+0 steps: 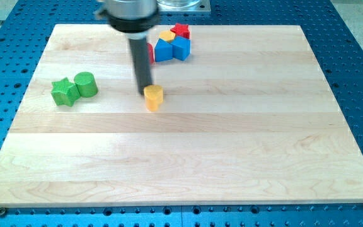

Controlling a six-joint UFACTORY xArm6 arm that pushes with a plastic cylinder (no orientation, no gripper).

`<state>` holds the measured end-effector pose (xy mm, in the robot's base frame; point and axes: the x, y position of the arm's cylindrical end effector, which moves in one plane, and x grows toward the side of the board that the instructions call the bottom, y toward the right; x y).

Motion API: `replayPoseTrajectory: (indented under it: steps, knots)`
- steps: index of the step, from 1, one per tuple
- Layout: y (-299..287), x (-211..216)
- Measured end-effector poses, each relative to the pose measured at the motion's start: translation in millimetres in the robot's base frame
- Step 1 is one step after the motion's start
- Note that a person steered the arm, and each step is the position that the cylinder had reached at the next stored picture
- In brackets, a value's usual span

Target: Push the heart to the right bottom of the board

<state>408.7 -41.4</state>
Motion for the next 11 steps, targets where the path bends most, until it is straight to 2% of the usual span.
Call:
replayPoseTrajectory:
  steps: [1, 3, 4, 5, 7, 8, 9, 11]
  knots:
    - [82, 44]
    - [2, 21]
    - [33, 64]
    - [151, 82]
    - [200, 94]
    - [215, 105]
    - [205, 95]
    - [174, 114]
